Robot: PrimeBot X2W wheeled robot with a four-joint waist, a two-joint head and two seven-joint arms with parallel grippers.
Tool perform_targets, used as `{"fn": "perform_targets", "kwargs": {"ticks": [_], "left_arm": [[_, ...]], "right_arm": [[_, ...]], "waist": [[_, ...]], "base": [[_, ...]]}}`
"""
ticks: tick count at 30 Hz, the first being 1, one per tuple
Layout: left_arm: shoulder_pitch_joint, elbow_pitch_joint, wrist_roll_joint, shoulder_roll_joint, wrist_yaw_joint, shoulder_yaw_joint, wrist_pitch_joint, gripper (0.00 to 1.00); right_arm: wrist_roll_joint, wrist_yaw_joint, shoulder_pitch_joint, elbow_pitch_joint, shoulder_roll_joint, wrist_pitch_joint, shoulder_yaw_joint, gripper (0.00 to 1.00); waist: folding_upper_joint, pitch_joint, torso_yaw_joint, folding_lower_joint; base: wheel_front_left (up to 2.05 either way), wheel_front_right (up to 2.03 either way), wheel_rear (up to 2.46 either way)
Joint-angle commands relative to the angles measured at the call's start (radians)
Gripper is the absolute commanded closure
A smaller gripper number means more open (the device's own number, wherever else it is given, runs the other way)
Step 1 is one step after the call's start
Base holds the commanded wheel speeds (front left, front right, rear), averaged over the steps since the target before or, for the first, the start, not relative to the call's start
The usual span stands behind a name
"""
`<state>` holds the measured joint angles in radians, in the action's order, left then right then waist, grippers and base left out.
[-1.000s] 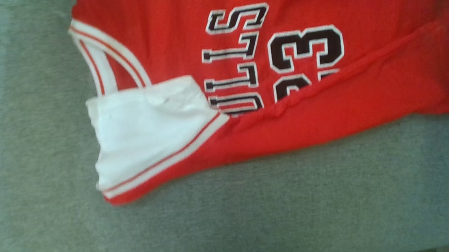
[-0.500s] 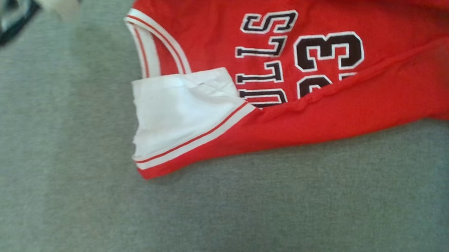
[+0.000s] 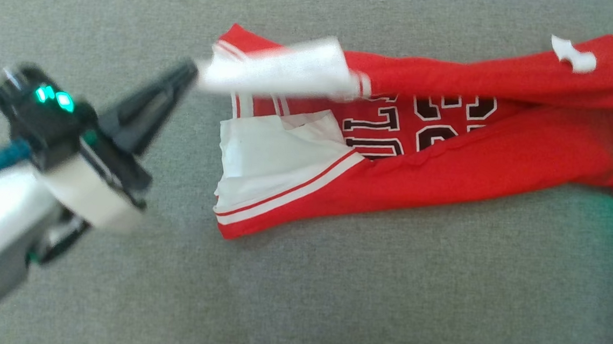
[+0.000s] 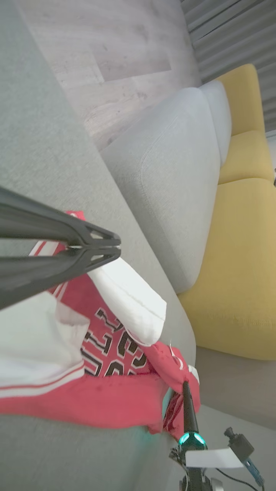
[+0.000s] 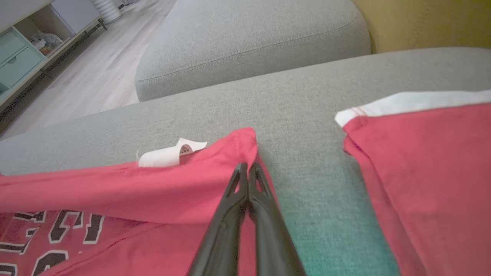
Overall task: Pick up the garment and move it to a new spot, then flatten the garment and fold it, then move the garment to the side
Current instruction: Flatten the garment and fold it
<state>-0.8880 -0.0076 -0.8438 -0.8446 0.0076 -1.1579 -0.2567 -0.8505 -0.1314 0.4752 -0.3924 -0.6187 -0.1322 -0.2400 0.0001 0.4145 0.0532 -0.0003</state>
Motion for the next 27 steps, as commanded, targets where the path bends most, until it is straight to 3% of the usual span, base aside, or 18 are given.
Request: {"fn": "perform_targets", "kwargs": {"ticks": [1, 2, 3, 4, 5, 6, 7, 10, 15, 16, 17, 18, 19, 24, 27], "left_arm": [[0.008, -0.030, 0.003, -0.047, 0.014, 0.065, -0.005, 1.00], [0.035, -0.042, 0.006, -0.042, 0.019, 0.069, -0.005, 1.00], [0.062, -0.052, 0.009, -0.036, 0.025, 0.070, -0.005, 1.00], [0.086, -0.055, 0.013, -0.030, 0.031, 0.068, -0.005, 1.00], [0.107, -0.055, 0.020, -0.023, 0.037, 0.066, -0.005, 0.98], [0.126, -0.054, 0.026, -0.010, 0.046, 0.070, -0.005, 0.56], [0.145, -0.053, 0.031, 0.007, 0.060, 0.081, -0.005, 0.00], [0.203, -0.046, 0.089, 0.066, 0.128, 0.137, -0.005, 0.00], [0.340, -0.044, 0.250, 0.209, 0.279, 0.295, -0.005, 0.00], [0.340, -0.044, 0.250, 0.209, 0.279, 0.295, -0.005, 0.00], [0.408, -0.057, 0.318, 0.276, 0.335, 0.371, -0.005, 0.00], [0.443, -0.065, 0.353, 0.310, 0.355, 0.404, -0.005, 0.00], [0.443, -0.065, 0.353, 0.310, 0.355, 0.404, -0.005, 0.00], [0.588, -0.096, 0.513, 0.459, 0.409, 0.518, -0.005, 0.00], [0.651, -0.115, 0.575, 0.532, 0.404, 0.563, -0.005, 0.00]], "right_arm": [[0.010, 0.001, -0.028, 0.029, -0.028, 0.003, 0.009, 1.00], [0.015, 0.001, -0.038, 0.028, -0.023, 0.003, 0.014, 1.00], [0.021, 0.001, -0.048, 0.026, -0.019, 0.002, 0.018, 0.84], [0.027, 0.001, -0.056, 0.024, -0.012, 0.003, 0.023, 0.49], [0.032, 0.001, -0.062, 0.018, -0.002, 0.009, 0.034, 0.00], [0.038, 0.001, -0.068, 0.014, 0.008, 0.016, 0.046, 0.00], [0.044, 0.001, -0.077, 0.012, 0.018, 0.026, 0.059, 0.00], [0.065, 0.001, -0.114, 0.023, 0.054, 0.077, 0.108, 0.00], [0.140, 0.001, -0.195, 0.061, 0.130, 0.168, 0.195, 0.00], [0.140, 0.001, -0.195, 0.061, 0.130, 0.168, 0.195, 0.00], [0.162, 0.001, -0.218, 0.077, 0.170, 0.183, 0.221, 0.00], [0.171, 0.001, -0.226, 0.083, 0.186, 0.185, 0.231, 0.00], [0.171, 0.001, -0.226, 0.083, 0.186, 0.185, 0.231, 0.00], [0.212, 0.001, -0.222, 0.073, 0.230, 0.169, 0.292, 0.00], [0.240, 0.001, -0.197, 0.033, 0.244, 0.143, 0.333, 0.00]], "waist": [[-0.0001, -0.003, 0.002, 0.0003], [-0.0001, -0.004, 0.003, 0.0003], [-0.0001, -0.005, 0.005, 0.0003], [-0.0001, -0.006, 0.006, 0.0003], [-0.0001, -0.007, 0.007, 0.0003], [-0.0001, -0.008, 0.009, 0.0003], [-0.0001, -0.011, 0.011, 0.0003], [-0.0001, -0.019, 0.017, 0.0003], [-0.0001, -0.043, 0.027, 0.0003], [-0.0001, -0.043, 0.027, 0.0003], [-0.0001, -0.055, 0.029, 0.0003], [-0.0001, -0.061, 0.031, 0.0003], [-0.0001, -0.061, 0.031, 0.0003], [-0.0001, -0.081, 0.055, 0.0003], [-0.0001, -0.087, 0.077, 0.0003]], "base": [[0.00, 0.00, 0.00], [0.00, 0.00, 0.00], [0.00, 0.00, 0.00], [0.00, 0.00, 0.00], [0.00, 0.00, 0.00], [0.00, 0.00, 0.00], [0.00, 0.00, 0.00], [0.00, 0.00, 0.00], [0.00, 0.00, 0.00], [0.00, 0.00, 0.00], [0.00, 0.00, 0.00], [0.00, 0.00, 0.00], [0.00, 0.00, 0.00], [0.00, 0.00, 0.00], [0.00, 0.00, 0.00]]}}
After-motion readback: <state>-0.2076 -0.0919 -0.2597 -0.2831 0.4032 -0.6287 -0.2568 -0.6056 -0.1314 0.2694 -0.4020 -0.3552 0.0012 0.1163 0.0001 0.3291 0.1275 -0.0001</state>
